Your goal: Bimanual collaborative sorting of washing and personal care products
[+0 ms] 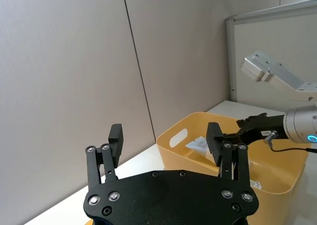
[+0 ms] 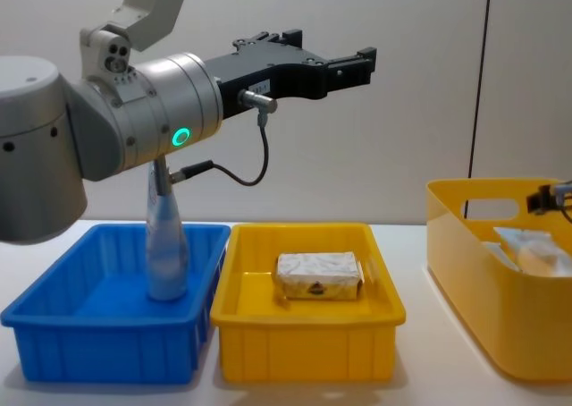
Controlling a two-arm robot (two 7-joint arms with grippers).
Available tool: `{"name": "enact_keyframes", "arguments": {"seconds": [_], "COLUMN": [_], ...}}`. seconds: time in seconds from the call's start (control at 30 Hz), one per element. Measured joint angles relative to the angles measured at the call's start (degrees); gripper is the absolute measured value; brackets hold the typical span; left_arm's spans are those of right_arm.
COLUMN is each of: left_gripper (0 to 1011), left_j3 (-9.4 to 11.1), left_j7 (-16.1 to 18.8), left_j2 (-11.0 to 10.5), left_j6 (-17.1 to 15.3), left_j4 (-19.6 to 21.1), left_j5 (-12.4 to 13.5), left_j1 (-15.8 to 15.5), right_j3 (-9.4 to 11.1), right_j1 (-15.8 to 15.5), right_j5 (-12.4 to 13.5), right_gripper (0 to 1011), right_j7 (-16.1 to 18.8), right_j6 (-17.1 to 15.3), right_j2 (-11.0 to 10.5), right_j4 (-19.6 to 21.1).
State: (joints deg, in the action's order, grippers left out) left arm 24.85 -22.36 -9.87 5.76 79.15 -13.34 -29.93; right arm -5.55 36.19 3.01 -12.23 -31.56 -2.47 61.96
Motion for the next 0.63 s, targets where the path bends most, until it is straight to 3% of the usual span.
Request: {"name": "enact_keyframes", "arguments": {"seconds": [0.3,0.63], "left_gripper": [1001,1001], "left_j3": [0.0,0.0], "left_j7": [0.0,0.0], "left_j2": [0.0,0.0], "left_j6": [0.0,0.0], "left_j4": [0.0,0.0], "left_j5": [0.0,0.0], "left_j1": [0.0,0.0], "right_j3": [0.57,0.82], "right_j1": [-0.68,-2.94], "right_j5": [-0.26,-0.2], "right_gripper": [991,1004], "right_j7": [0.03,2.26], "right_j6": [-0.89,0.24], "right_j2": [-0.21,-1.06], "right_j4": [0.85,5.13]}}
